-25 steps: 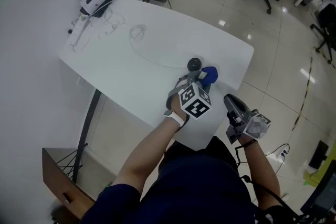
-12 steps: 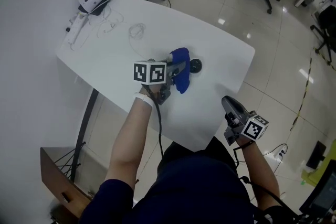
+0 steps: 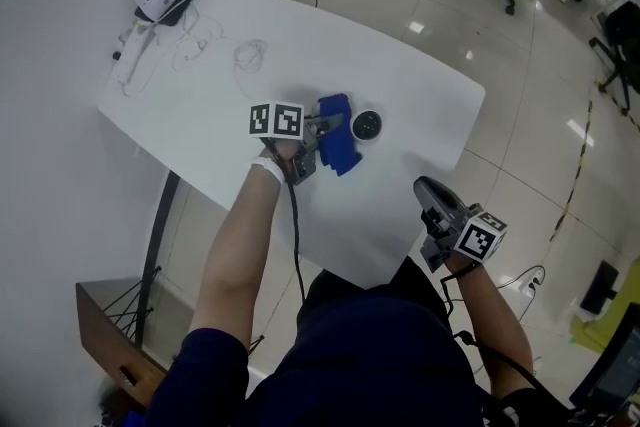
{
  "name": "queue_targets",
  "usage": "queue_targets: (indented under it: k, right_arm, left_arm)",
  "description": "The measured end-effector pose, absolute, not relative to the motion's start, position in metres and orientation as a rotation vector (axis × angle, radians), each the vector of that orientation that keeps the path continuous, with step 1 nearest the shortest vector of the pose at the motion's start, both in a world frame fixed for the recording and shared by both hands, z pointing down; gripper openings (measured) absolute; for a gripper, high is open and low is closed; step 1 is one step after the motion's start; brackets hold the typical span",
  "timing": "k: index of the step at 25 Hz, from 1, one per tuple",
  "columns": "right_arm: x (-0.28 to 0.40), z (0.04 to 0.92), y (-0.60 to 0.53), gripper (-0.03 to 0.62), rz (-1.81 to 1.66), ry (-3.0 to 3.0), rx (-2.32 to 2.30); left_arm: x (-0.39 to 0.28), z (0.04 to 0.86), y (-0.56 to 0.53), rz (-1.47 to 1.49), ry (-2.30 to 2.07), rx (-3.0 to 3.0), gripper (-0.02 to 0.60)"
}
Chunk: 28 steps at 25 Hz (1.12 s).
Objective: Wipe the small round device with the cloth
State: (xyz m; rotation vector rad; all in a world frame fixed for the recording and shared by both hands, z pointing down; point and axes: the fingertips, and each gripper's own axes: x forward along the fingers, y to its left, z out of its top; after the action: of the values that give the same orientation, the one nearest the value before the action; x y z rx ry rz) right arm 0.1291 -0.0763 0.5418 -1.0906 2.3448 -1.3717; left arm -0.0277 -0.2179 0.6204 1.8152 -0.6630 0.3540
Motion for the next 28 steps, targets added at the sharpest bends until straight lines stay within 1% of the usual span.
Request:
queue_targets:
  k: [2, 4, 8, 10, 13, 15, 19, 21, 23, 25, 28]
  right_arm:
    - [0.125, 0.541, -0.076, 0.071, -1.376, 2.351, -1.082]
    - [0.12, 0.538, -0.076, 0.071, -1.373, 2.364, -1.073]
    - [0.121, 0.537, -0.078, 0.071, -1.366, 2.37, -1.078]
    - [0.119, 0.538, -0.078, 0.071, -1.368, 2.366, -1.087]
    - [0.107, 0.536, -0.078, 0.069, -1.361, 2.38, -1.089]
    - [0.097, 0.532, -0.08, 0.069, -1.345, 2.403, -1.083]
    - [0.087, 0.53, -0.078, 0.066, -1.319, 2.428, -1.034]
    - [0.081, 0.529, -0.076, 0.064, -1.32, 2.427, -1.008]
    - [0.08, 0.527, -0.076, 0.064, -1.324, 2.434, -1.005]
    - [0.079, 0.529, -0.076, 0.064, -1.329, 2.445, -1.004]
    - [0.076, 0.528, -0.066, 0.064, -1.333, 2.455, -0.986]
  left_arm:
    - [-0.028, 0.618, -0.218, 0.387, -0.642, 1.813, 0.147]
    - [-0.031, 0.598, -0.221, 0.376, -0.638, 1.872, 0.147]
    - [-0.029, 0.515, -0.228, 0.355, -0.703, 2.21, 0.147]
    - [-0.019, 0.481, -0.215, 0.419, -0.703, 2.386, 0.147]
    - [-0.013, 0.462, -0.181, 0.562, -0.699, 2.504, 0.147]
    - [-0.019, 0.465, -0.161, 0.547, -0.727, 2.441, 0.147]
    - [-0.029, 0.491, -0.107, 0.206, -0.639, 2.1, 0.147]
    - [-0.03, 0.519, -0.077, 0.092, -0.537, 1.874, 0.147]
    - [-0.03, 0.561, -0.054, 0.09, -0.487, 1.69, 0.147]
    - [-0.037, 0.6, -0.046, 0.174, -0.526, 1.614, 0.147]
    - [-0.052, 0.624, -0.05, 0.25, -0.637, 1.631, 0.15]
